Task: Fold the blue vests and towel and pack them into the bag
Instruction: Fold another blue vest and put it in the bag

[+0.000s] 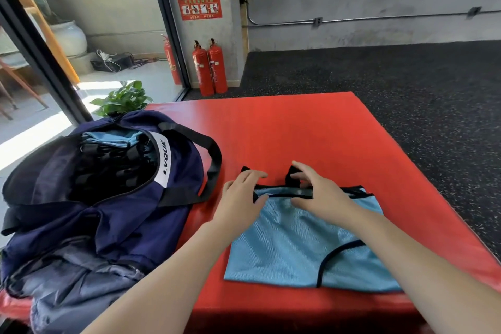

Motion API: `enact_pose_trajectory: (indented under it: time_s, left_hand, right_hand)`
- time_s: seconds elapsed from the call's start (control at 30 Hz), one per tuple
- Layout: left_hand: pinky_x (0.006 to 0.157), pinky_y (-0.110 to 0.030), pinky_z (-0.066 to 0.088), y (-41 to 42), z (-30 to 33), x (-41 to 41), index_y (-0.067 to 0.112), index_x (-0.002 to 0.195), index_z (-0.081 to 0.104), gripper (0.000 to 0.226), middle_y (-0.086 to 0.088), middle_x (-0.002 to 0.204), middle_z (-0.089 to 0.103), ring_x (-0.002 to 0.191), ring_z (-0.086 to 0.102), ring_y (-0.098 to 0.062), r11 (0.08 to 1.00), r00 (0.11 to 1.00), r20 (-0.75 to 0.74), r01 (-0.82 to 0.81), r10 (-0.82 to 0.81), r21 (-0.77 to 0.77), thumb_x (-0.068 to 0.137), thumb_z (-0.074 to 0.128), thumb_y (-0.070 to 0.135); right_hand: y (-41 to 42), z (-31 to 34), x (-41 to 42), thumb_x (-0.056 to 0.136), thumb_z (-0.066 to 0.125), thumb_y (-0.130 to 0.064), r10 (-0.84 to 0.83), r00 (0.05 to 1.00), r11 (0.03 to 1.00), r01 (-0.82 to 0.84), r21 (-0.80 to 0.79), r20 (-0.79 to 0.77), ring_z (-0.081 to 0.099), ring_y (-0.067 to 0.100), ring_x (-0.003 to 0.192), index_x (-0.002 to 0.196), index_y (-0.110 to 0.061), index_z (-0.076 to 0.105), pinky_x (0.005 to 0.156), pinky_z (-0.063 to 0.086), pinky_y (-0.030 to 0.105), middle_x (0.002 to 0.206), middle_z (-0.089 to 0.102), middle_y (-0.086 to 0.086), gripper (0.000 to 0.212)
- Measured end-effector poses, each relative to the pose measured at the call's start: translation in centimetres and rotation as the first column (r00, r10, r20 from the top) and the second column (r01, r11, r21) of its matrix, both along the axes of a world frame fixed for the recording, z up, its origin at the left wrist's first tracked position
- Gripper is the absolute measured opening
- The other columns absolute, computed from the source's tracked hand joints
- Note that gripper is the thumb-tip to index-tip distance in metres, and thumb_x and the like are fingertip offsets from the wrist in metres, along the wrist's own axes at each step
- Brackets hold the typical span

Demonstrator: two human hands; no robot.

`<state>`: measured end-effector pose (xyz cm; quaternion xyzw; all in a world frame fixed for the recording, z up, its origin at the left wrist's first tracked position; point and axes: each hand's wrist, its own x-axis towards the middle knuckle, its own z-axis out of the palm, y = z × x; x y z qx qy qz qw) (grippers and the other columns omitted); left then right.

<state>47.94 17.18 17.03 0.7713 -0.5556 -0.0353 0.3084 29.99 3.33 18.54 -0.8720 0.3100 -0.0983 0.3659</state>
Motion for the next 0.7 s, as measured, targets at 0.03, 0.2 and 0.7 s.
enact_pose_trajectory:
  time_s: [0.03,0.2,0.7]
  left_hand:
    - [0.105,-0.027,0.03,-0.2,0.0,0.3,0.03,0.134,0.054,0.041,0.015,0.135,0.052,0.119,0.046,-0.005,1.0,0.999,0.04,-0.007,0.007,0.006,0.095,0.065,0.03]
    - [0.092,-0.035,0.051,-1.7,0.6,1.9,0.028,0.124,0.063,0.035,0.014,0.118,0.059,0.099,0.058,-0.009,0.996,0.996,-0.058,-0.071,0.067,-0.058,0.091,0.07,0.038]
    - [0.068,-0.021,0.047,-4.0,0.9,1.0,0.02,0.078,0.043,0.043,0.008,0.094,0.054,0.077,0.057,-0.004,0.953,0.948,-0.277,-0.221,0.16,-0.206,0.077,0.086,0.021]
  right_hand:
    - [-0.4,-0.1,0.0,0.091,0.071,-0.031,0.008,0.999,0.999,-0.009,-0.04,-0.031,0.048,0.012,0.13,0.155,-0.039,0.023,0.097,0.035,0.025,0.143,0.051,-0.017,0.081]
    - [-1.9,-0.7,-0.1,0.097,0.063,-0.029,0.016,0.996,0.989,-0.029,-0.142,-0.086,0.06,0.016,0.111,0.148,-0.041,0.035,0.097,0.047,0.034,0.137,0.056,-0.017,0.059]
    - [-1.9,-0.7,0.2,0.097,0.064,-0.028,0.038,0.999,0.982,-0.037,-0.184,-0.001,0.052,0.007,0.126,0.135,-0.038,0.039,0.104,0.045,0.031,0.137,0.055,-0.014,0.047]
